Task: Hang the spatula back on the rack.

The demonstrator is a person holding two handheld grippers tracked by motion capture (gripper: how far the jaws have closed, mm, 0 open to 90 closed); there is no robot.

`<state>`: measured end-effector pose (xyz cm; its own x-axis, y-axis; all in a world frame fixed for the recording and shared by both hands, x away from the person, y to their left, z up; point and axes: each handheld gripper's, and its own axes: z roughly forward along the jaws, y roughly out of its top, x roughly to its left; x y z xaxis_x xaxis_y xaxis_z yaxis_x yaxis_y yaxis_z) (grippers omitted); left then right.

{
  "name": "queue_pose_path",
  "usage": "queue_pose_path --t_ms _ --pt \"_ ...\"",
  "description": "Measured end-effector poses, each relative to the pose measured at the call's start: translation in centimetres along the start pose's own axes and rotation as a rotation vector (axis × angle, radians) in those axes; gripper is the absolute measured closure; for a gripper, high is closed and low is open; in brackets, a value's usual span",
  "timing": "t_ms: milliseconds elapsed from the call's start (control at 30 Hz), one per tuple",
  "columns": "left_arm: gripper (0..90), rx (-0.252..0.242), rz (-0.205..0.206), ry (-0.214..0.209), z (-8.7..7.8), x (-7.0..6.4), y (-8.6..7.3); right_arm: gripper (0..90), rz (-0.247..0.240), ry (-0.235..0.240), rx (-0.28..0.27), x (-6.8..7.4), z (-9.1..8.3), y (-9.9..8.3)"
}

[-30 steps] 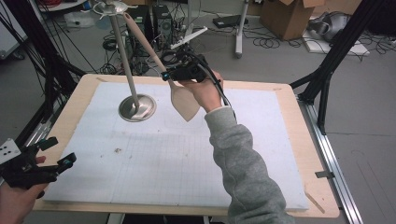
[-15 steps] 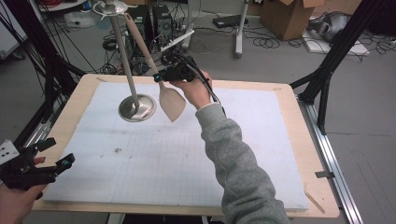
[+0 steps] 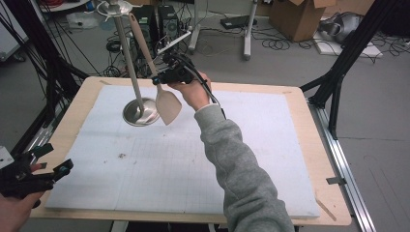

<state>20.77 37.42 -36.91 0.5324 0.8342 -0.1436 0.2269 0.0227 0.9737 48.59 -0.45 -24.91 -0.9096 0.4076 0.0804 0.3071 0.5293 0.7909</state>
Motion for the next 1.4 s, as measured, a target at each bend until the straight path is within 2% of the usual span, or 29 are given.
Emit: queue_pose_path --t_ms 300,800,900,967,1133,1267,1400 --pt "2.8 0.006 0.003 0.016 -0.6 0.1 -0.2 77.8 -0.003 0.010 0.015 0.1 1.6 0.4" --pt "2.8 0.017 0.000 0.011 -0.1 0.3 -0.4 76.4 -0.011 -0.005 0.014 0.1 2.0 0.6" --pt "2.8 0.013 -0.007 0.001 0.0 0.1 -0.3 69.5 -0.010 -0.005 -0.013 0.0 1.8 0.6" --pt "2.8 0.008 -0.019 -0.022 0.1 0.0 -0.2 66.2 -0.012 -0.009 -0.025 0.1 1.5 0.6" --pt "2.8 0.008 -0.009 -0.020 0.2 -0.2 -0.1 49.7 -0.004 -0.020 -0.053 0.4 0.4 0.7" --pt "2.8 0.001 -0.011 -0.017 0.0 -0.1 -0.1 43.1 -0.035 -0.043 -0.086 1.1 -0.7 0.6" --pt "2.8 0.007 -0.008 -0.029 0.2 -0.1 0.0 32.0 -0.020 -0.051 -0.089 1.4 -1.7 0.6"
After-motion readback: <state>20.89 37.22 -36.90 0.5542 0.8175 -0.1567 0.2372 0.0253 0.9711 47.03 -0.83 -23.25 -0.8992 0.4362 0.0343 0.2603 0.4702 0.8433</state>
